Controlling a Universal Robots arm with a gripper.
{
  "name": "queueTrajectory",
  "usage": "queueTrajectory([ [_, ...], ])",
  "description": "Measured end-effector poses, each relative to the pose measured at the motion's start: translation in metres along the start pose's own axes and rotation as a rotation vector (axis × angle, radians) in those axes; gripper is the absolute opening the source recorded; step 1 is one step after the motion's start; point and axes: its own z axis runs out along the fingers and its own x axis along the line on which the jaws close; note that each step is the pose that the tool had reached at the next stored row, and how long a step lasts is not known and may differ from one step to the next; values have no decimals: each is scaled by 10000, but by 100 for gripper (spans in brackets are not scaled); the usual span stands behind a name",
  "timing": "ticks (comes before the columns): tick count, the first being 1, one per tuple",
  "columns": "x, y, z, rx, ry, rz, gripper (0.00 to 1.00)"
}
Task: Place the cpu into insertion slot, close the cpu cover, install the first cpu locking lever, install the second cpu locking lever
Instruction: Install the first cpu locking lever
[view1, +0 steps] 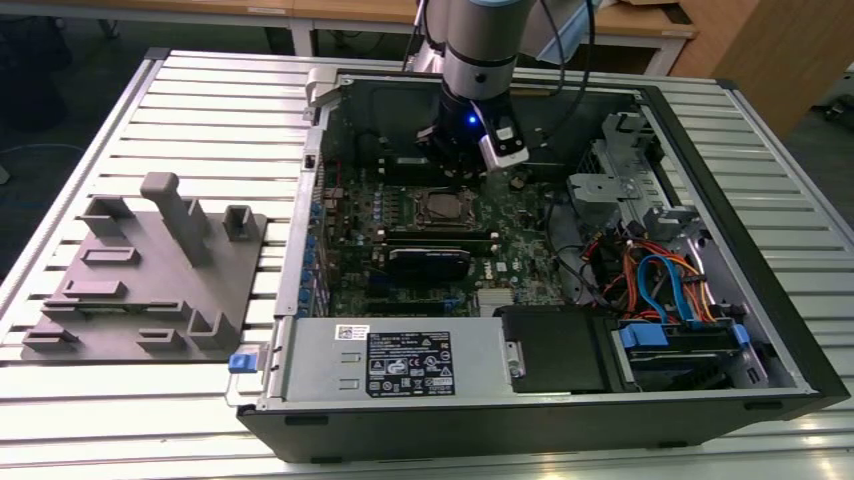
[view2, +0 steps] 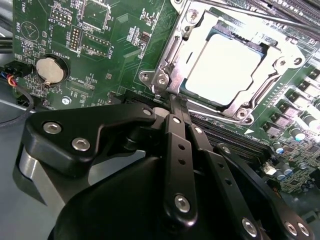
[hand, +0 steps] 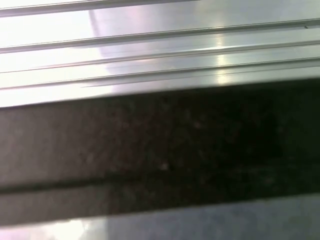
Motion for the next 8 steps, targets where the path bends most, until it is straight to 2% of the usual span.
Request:
queueTrajectory([
  [8, 0, 1, -7, 24, -4, 0, 10],
])
